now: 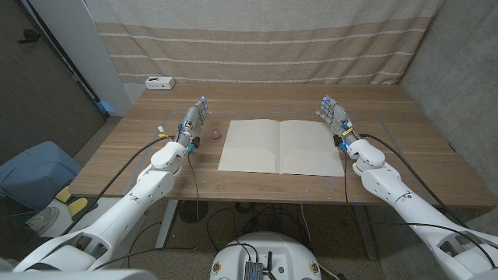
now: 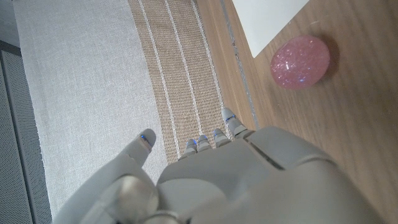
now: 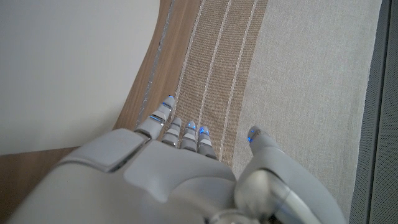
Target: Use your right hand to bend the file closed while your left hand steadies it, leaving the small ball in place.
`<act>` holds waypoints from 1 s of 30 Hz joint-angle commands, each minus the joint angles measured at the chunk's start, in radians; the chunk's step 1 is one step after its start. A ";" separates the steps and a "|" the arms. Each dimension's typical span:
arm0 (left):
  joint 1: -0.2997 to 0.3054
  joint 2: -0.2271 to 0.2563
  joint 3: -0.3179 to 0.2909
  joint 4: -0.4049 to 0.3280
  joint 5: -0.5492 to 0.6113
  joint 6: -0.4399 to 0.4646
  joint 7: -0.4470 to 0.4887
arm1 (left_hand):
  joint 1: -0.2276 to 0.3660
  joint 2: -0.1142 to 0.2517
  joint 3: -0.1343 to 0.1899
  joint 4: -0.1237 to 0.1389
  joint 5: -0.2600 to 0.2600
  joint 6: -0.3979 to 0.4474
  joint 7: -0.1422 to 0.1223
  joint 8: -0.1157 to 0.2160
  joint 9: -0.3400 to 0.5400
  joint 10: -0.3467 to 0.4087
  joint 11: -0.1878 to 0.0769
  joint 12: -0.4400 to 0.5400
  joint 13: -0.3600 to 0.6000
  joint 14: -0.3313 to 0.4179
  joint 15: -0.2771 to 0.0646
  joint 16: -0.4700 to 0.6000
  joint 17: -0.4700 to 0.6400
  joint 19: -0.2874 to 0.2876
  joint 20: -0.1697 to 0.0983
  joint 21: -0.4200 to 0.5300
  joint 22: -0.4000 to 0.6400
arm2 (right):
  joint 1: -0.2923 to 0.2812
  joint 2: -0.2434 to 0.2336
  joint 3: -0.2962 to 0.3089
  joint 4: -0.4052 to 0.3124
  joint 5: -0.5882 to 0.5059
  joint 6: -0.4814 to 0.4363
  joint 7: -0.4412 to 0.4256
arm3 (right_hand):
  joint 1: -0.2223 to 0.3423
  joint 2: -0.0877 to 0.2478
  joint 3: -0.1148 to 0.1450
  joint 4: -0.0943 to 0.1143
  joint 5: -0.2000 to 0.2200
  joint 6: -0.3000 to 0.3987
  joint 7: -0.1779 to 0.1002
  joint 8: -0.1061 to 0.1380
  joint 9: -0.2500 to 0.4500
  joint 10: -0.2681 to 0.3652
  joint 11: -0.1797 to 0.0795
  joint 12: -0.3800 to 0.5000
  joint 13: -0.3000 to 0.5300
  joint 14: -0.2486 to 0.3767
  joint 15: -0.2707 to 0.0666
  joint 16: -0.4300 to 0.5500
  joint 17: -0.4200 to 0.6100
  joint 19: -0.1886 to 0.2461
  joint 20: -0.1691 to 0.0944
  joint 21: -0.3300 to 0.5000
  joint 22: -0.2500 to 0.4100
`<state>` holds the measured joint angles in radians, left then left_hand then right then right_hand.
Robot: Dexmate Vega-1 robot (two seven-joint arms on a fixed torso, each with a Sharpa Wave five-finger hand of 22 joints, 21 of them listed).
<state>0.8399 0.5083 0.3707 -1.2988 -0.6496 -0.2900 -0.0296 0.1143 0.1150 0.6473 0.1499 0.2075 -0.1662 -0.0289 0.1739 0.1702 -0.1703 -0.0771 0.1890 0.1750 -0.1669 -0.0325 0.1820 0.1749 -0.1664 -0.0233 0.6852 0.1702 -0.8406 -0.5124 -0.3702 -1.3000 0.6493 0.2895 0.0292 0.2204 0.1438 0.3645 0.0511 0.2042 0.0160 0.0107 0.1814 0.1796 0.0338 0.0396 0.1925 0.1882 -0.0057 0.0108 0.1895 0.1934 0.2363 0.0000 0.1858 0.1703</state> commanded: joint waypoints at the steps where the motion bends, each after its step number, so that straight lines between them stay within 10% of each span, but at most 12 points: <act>1: -0.011 -0.005 0.005 0.017 0.005 -0.005 -0.006 | 0.007 0.052 0.006 -0.001 0.005 -0.122 0.001 0.007 0.003 -0.109 0.000 0.005 0.005 -0.110 -0.002 0.005 0.004 -0.082 0.000 0.003 0.003 | 0.006 -0.001 -0.005 0.003 -0.005 -0.015 -0.004 | 0.013 0.001 0.007 0.000 0.007 0.009 0.001 0.006 0.002 -0.001 0.006 0.006 0.002 -0.010 -0.002 0.006 0.003 0.007 -0.002 0.006 0.003; 18: -0.058 0.079 0.089 -0.008 0.270 0.019 0.103 | 0.031 0.027 0.007 -0.041 -0.003 0.017 0.002 0.035 0.005 0.026 0.065 0.039 0.005 0.020 0.027 0.025 -0.003 0.037 0.020 0.007 0.003 | -0.013 -0.027 -0.014 -0.056 -0.062 -0.082 -0.113 | 0.102 0.015 0.052 -0.074 0.000 0.025 0.002 0.013 0.002 0.007 0.020 0.009 0.001 0.001 0.029 0.004 -0.009 0.019 0.020 0.011 0.004; 30: -0.058 0.126 0.125 -0.076 0.434 0.043 0.183 | 0.056 0.028 0.016 -0.072 -0.010 0.106 -0.001 0.040 0.005 0.105 0.053 0.049 0.006 0.092 0.040 0.025 -0.004 0.062 0.019 -0.008 0.004 | -0.011 -0.059 -0.036 -0.095 -0.140 -0.126 -0.175 | 0.127 0.027 0.067 -0.091 -0.007 0.051 0.008 0.020 0.003 0.030 0.026 0.017 0.002 0.018 0.038 0.009 -0.008 0.030 0.026 0.015 0.004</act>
<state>0.7873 0.5923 0.4630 -1.3238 -0.3733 -0.2748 0.0827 0.1570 0.1305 0.6603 0.0828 0.1995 -0.0671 -0.0269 0.2076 0.1721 -0.0734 -0.0233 0.2344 0.1795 -0.0822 0.0089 0.2002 0.1674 -0.1122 -0.0055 0.6803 0.1700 -0.8495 -0.5456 -0.3886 -1.3607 0.5658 0.1979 -0.0949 0.3335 0.1674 0.4308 -0.0317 0.1981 0.0557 0.0178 0.1927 0.1795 0.0557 0.0643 0.2037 0.1887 0.0088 0.0395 0.1895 0.1841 0.2594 0.0233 0.1933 0.1701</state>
